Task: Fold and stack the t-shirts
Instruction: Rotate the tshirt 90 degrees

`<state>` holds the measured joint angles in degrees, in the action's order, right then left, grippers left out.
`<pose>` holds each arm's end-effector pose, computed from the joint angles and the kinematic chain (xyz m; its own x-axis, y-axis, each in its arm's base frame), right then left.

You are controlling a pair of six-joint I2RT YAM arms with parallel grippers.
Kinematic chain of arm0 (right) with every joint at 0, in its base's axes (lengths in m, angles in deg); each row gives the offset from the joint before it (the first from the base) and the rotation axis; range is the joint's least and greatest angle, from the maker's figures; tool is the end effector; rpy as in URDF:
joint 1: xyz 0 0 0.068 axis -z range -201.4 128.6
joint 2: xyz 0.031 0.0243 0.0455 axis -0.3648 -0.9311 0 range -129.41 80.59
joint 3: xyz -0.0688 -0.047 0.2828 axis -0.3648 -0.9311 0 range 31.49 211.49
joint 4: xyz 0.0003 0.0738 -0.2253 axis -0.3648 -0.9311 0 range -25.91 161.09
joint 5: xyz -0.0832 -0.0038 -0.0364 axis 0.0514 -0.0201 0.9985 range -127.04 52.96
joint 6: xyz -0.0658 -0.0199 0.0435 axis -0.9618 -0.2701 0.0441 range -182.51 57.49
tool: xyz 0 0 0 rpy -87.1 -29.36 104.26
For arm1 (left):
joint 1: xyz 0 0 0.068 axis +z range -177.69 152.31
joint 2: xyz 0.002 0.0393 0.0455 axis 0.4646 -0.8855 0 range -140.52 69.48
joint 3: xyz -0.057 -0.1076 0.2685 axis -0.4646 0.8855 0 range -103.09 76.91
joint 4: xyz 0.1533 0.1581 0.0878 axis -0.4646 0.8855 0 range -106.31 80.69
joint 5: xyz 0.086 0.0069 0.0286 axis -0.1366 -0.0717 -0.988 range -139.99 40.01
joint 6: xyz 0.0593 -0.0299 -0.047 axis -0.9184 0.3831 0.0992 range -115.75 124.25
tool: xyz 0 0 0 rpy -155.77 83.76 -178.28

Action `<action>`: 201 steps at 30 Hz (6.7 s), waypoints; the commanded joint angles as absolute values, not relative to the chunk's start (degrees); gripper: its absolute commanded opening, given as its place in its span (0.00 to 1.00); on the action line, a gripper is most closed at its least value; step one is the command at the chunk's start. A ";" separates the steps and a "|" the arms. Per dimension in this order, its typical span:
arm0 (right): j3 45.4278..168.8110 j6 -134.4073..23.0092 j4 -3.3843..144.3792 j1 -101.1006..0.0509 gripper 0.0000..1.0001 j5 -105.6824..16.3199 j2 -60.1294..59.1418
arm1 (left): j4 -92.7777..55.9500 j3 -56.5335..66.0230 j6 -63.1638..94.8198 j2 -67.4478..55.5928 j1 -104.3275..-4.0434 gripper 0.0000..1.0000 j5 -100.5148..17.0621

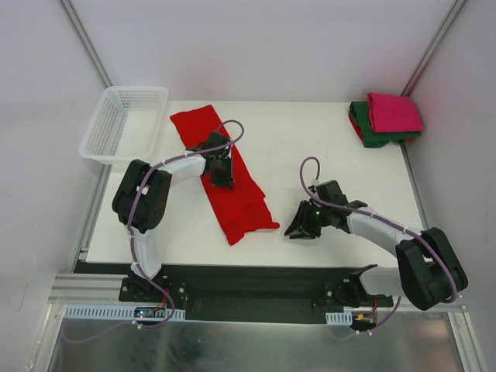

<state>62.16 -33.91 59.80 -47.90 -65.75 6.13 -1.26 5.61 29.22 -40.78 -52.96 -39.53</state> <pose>0.1822 0.1287 0.1702 -0.9494 -0.0043 -0.3140 -0.2084 0.7565 0.6199 0.3667 -0.1872 0.1755 -0.8812 -0.0430 -0.4708 0.1592 0.9107 -0.3812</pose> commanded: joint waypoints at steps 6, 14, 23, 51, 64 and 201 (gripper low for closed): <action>69.00 -37.29 58.25 -48.29 0.20 -64.02 7.64 | -1.37 7.48 29.03 -39.24 -52.12 0.00 -40.67; 73.14 -34.48 70.81 -49.35 0.01 -72.98 -1.05 | -1.81 8.09 28.86 -38.72 -52.12 0.00 -39.88; 76.39 -28.68 84.70 -54.44 0.01 -78.96 -11.34 | -2.42 8.71 28.77 -38.45 -52.12 0.00 -38.83; 75.41 -35.70 67.87 -61.48 0.01 -65.18 -5.38 | -2.34 11.26 29.65 -20.18 -52.47 0.03 -29.96; 92.55 -40.10 63.62 -62.44 0.01 -61.48 -17.13 | 1.70 15.91 27.89 -0.59 -52.12 0.06 -40.92; 138.18 -61.72 27.94 -42.14 0.04 -34.14 -48.79 | 24.91 -44.12 8.99 -72.29 -45.70 0.00 -50.08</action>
<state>138.46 -61.91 28.81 -42.28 -32.35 -49.63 18.02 -47.40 6.82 -72.19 -45.60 -52.71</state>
